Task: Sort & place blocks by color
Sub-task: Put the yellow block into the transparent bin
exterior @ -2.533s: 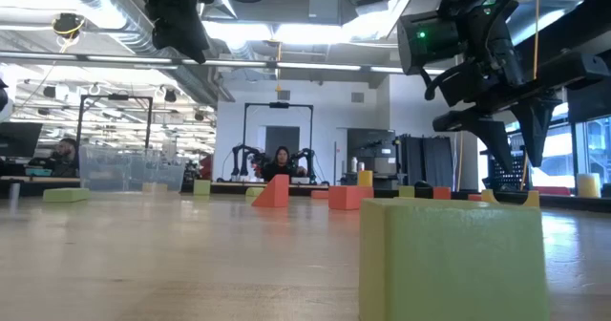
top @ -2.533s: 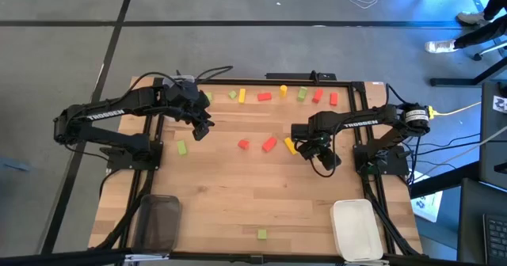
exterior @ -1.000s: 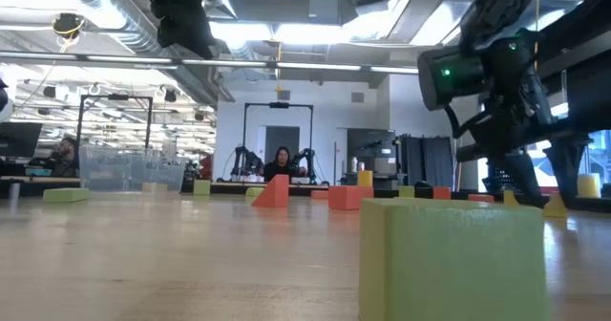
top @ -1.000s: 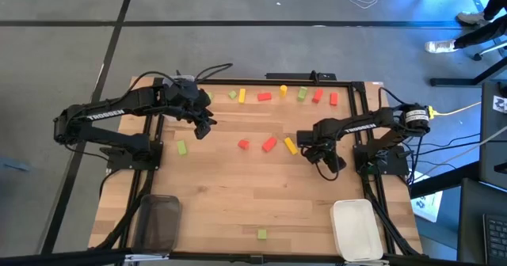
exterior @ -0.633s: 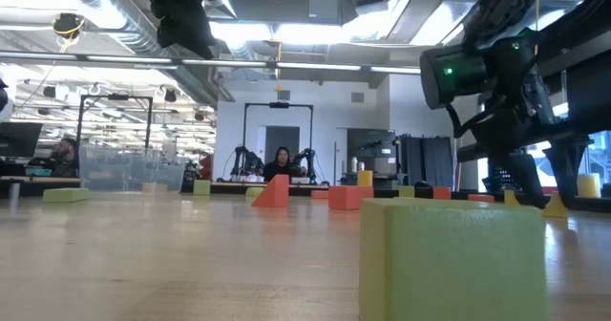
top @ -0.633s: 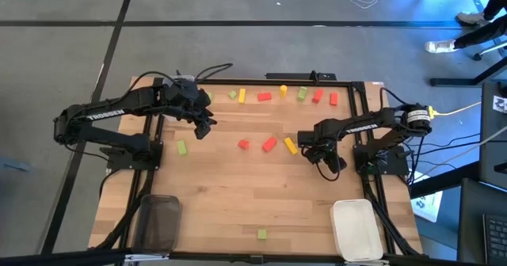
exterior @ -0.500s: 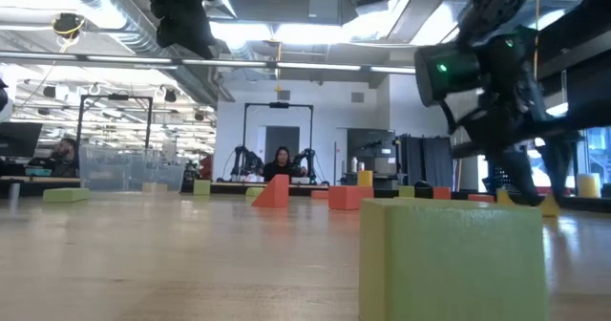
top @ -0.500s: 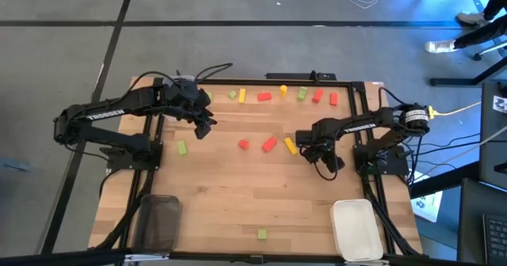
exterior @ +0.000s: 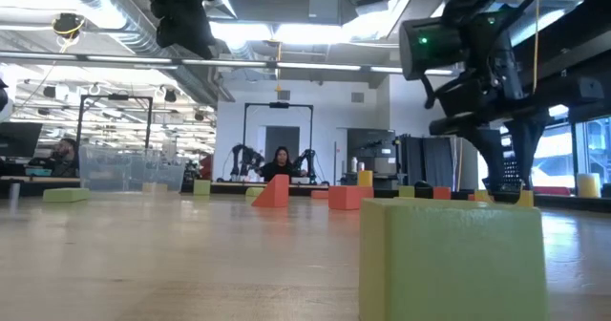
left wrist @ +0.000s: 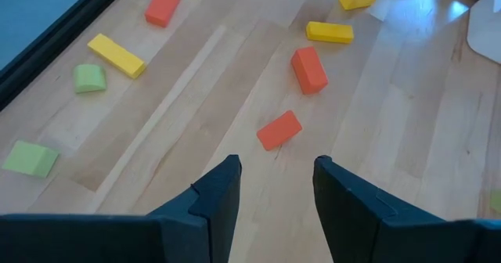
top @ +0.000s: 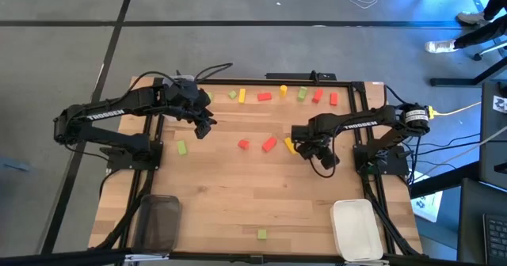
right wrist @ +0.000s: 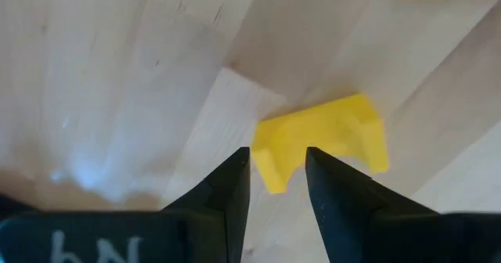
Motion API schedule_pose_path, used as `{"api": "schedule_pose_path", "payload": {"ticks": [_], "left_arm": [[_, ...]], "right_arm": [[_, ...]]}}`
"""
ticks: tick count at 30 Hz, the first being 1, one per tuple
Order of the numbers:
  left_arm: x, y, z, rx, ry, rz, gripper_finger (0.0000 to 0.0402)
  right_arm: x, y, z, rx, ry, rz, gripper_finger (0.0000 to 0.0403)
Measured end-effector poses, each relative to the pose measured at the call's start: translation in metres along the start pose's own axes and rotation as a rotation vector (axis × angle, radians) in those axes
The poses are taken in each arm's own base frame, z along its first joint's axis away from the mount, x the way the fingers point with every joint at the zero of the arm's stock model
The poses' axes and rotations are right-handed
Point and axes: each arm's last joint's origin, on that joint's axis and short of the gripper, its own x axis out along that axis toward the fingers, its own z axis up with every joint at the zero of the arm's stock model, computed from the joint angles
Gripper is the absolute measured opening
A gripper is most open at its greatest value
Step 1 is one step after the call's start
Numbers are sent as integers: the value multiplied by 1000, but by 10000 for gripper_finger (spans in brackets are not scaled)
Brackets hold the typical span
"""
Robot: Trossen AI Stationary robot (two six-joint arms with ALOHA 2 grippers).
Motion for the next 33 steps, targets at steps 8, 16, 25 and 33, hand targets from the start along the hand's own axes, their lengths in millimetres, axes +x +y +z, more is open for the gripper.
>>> {"api": "schedule_pose_path", "payload": {"ticks": [8, 16, 25, 33], "left_arm": [[0, 0, 0, 2, 0, 1, 150], [0, 0, 0, 3, 0, 0, 150], [0, 0, 0, 3, 0, 1, 150], [0, 0, 0, 4, 0, 0, 150]], "right_arm": [[2, 1, -2, -23, 13, 10, 126], [17, 7, -11, -68, 42, 56, 126], [18, 6, -11, -69, 40, 43, 126], [15, 5, -9, -68, 40, 44, 126]]}}
